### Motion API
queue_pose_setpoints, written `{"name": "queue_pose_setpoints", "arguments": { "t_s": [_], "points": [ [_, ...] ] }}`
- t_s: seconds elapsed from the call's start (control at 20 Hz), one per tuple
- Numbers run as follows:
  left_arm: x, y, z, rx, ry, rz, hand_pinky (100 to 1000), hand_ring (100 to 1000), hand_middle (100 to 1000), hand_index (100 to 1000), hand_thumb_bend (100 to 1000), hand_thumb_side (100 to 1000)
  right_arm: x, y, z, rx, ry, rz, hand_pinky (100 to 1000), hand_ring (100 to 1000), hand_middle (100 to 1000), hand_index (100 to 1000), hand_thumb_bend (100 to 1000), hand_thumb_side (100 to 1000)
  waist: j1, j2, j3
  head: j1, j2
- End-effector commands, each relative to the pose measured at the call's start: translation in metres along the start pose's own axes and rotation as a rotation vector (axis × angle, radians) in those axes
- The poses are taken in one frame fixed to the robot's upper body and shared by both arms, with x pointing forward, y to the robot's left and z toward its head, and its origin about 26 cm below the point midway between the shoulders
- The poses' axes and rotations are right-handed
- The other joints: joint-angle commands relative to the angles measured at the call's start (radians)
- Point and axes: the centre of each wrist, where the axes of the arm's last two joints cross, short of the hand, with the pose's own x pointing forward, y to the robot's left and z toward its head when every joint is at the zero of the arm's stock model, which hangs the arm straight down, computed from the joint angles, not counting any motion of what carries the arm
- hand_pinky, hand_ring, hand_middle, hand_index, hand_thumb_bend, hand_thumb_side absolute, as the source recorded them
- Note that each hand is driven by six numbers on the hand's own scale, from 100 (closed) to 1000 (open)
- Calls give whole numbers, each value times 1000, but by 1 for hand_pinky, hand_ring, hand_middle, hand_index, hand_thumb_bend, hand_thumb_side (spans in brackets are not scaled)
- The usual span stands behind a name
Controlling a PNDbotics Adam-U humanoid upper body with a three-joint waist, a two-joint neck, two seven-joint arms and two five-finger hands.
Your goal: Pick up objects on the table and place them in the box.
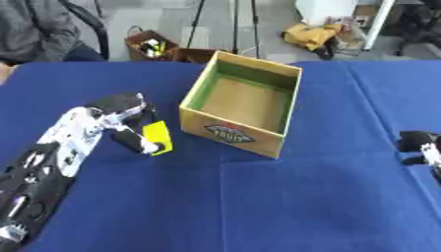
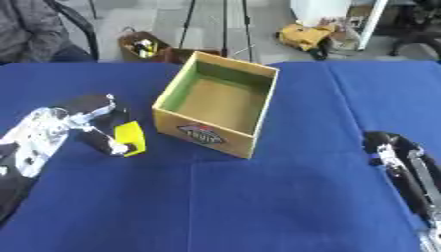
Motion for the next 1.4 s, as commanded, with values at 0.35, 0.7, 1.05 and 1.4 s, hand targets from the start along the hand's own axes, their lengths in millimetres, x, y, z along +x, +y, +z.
{"name": "queue_pose_setpoints", "arguments": {
  "t_s": [0.35,0.7,1.05,1.4],
  "points": [
    [-3,35,11,68,11,-73,420,347,286,506,437,369,4,-8,-3,-14,-20,10,615,721,661,785,100,979,0,-16,-2,-1,-4],
    [-3,36,12,67,11,-73,420,347,286,506,437,369,4,-8,-3,-14,-20,10,615,721,661,785,100,979,0,-16,-2,-1,-4],
    [11,108,25,228,-36,-213,431,360,286,504,425,378,4,-6,-3,2,-20,12,615,721,661,785,100,980,7,-25,-20,2,-14],
    [21,128,11,251,-52,-211,432,360,286,503,421,380,4,-7,-4,-1,-21,12,615,721,661,785,100,980,7,-23,-19,-1,-19]
  ]
}}
